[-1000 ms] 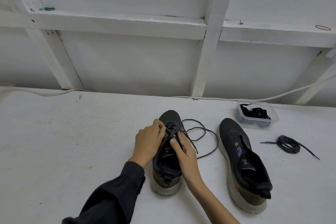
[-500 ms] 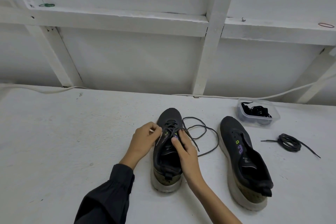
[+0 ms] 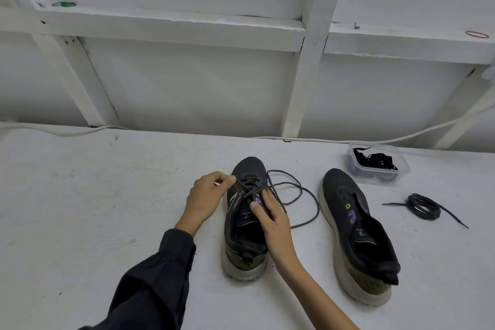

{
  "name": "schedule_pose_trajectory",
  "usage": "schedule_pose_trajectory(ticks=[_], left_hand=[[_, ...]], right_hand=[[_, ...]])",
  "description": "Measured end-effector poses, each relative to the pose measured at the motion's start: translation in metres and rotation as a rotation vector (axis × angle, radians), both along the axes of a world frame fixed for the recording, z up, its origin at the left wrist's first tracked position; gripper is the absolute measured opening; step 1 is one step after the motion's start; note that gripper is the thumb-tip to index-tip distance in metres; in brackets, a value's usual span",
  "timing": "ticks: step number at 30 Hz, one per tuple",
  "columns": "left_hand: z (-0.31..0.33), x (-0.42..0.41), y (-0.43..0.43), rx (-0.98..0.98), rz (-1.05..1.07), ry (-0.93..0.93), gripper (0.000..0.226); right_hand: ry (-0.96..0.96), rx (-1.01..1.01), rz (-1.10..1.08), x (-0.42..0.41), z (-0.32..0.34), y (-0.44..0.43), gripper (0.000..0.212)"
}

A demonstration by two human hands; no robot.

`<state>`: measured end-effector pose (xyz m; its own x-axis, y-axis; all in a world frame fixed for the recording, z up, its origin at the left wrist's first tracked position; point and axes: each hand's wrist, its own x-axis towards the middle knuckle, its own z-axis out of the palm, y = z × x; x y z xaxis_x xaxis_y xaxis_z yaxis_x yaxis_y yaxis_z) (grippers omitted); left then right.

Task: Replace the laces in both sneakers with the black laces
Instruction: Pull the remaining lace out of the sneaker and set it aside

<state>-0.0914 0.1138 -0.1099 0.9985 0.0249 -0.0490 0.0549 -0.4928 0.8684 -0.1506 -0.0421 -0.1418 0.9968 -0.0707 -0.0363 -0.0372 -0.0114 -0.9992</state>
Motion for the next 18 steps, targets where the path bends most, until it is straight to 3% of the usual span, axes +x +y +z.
schedule_pose_trajectory(ticks=[5, 8, 10, 14, 18], left_hand=[[-0.002, -0.004, -0.003, -0.026, -0.037, 0.055, 0.037], [-0.004, -0.009, -0.002, -0.063, -0.168, 0.092, 0.026], [-0.002, -0.006, 0.000, -0.074, -0.128, 0.041, 0.022], [0.010, 0.002, 0.003, -0.164, 0.160, -0.079, 0.020], [0.012, -0.002, -0.001, -0.084, 0.006, 0.057, 0.039]], right_hand=[[0.017, 0.016, -0.017, 0.000, 0.000, -0.004, 0.054], [0.027, 0.007, -0.024, -0.001, 0.001, -0.001, 0.064], [0.027, -0.002, -0.024, -0.002, 0.002, 0.001, 0.067], [0.026, 0.007, -0.016, -0.002, 0.004, 0.000, 0.062], [0.027, -0.007, -0.023, -0.002, 0.005, 0.001, 0.067]])
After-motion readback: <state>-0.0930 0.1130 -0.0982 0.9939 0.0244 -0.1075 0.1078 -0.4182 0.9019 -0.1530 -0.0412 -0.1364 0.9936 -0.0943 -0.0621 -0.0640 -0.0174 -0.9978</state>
